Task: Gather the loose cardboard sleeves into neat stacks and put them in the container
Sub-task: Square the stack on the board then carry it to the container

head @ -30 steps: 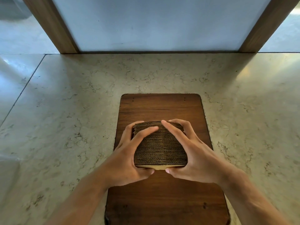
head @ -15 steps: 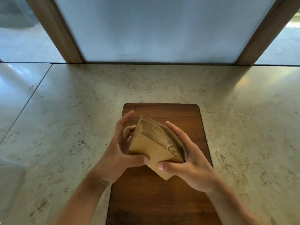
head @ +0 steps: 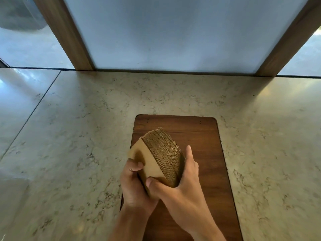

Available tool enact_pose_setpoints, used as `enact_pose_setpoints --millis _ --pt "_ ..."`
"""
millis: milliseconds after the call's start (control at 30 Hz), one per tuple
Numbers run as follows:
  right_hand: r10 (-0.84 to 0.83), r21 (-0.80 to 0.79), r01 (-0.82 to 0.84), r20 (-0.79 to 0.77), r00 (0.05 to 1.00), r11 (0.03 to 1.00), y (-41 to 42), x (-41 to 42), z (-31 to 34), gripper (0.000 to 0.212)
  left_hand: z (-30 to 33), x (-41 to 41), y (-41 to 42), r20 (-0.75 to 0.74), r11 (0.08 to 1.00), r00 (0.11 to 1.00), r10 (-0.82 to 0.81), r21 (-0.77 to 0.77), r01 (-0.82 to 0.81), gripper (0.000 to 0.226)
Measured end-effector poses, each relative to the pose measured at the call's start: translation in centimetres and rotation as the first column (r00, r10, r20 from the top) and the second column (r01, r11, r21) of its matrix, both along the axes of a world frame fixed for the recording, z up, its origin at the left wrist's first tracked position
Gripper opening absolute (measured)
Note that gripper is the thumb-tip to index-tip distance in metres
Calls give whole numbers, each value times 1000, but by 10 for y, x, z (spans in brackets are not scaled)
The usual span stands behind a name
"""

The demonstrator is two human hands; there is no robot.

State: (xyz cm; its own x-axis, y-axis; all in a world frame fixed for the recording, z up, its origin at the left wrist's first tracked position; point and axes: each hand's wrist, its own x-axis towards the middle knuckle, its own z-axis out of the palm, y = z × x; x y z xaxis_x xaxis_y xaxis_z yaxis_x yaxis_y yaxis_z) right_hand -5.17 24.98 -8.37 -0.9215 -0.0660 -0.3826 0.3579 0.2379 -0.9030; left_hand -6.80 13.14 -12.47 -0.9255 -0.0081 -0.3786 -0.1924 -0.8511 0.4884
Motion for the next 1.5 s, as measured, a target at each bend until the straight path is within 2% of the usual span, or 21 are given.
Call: enact_pose_setpoints --millis 100,200,267,400,500,567,633,700,800,933,1067,1167,1267,1333,1433,1467,1500 --pt "85 127 -84 -4 996 988 -4 -3 12 137 -2 1 -2 -36 998 999 30 49 -28 77" --pt "174 288 -163 -12 985 944 -5 -9 22 133 -5 2 -4 -29 997 997 71 46 -69 62" --pt "228 371 -218 17 974 903 -1 -14 26 133 -3 2 -3 -27 995 996 83 62 -81 66" --pt "296 355 -310 97 950 882 5 -28 33 132 8 2 0 -77 999 997 27 40 -24 67" --pt "313 333 -347 153 937 877 7 -43 36 132 9 1 1 -34 1000 999 -6 -26 5 95" --pt "339 306 -376 168 926 875 2 -47 44 130 16 4 -6 -11 998 1000 -19 -56 18 103" --pt "330 244 -375 205 921 895 5 -50 42 126 15 4 -6 8 993 999 -41 -109 42 101" --pt "330 156 -369 226 916 916 5 -52 42 109 18 3 -10 9 985 999 -45 -167 46 95" --pt "328 57 -352 251 911 934 -3 -50 45 83 30 9 -25 6 940 997 -78 -333 75 87" --pt "332 -8 -345 295 896 938 -22 -44 46 84 46 17 -51 71 879 992 -108 -458 129 68" --pt "326 -91 -313 314 892 945 -56 -31 42 80 65 31 -84 216 825 973 -85 -532 190 63" --pt "335 -212 -277 329 883 937 -84 -20 45 72 84 37 -112 309 712 948 -75 -649 268 77" --pt "368 -379 -226 361 857 897 -113 -13 54 67 108 42 -148 368 568 925 -91 -744 351 108" --pt "380 -477 -177 374 846 861 -131 -11 60 66 126 46 -172 357 558 930 -91 -755 344 118" --pt "385 -563 -111 396 834 819 -163 -8 70 60 144 56 -214 317 563 947 54 -793 233 105" --pt "391 -591 -95 397 830 801 -174 -7 74 59 146 60 -230 289 518 942 170 -840 164 95" --pt "406 -621 -89 392 825 779 -186 -6 77 57 147 67 -249 236 430 923 302 -898 89 82"
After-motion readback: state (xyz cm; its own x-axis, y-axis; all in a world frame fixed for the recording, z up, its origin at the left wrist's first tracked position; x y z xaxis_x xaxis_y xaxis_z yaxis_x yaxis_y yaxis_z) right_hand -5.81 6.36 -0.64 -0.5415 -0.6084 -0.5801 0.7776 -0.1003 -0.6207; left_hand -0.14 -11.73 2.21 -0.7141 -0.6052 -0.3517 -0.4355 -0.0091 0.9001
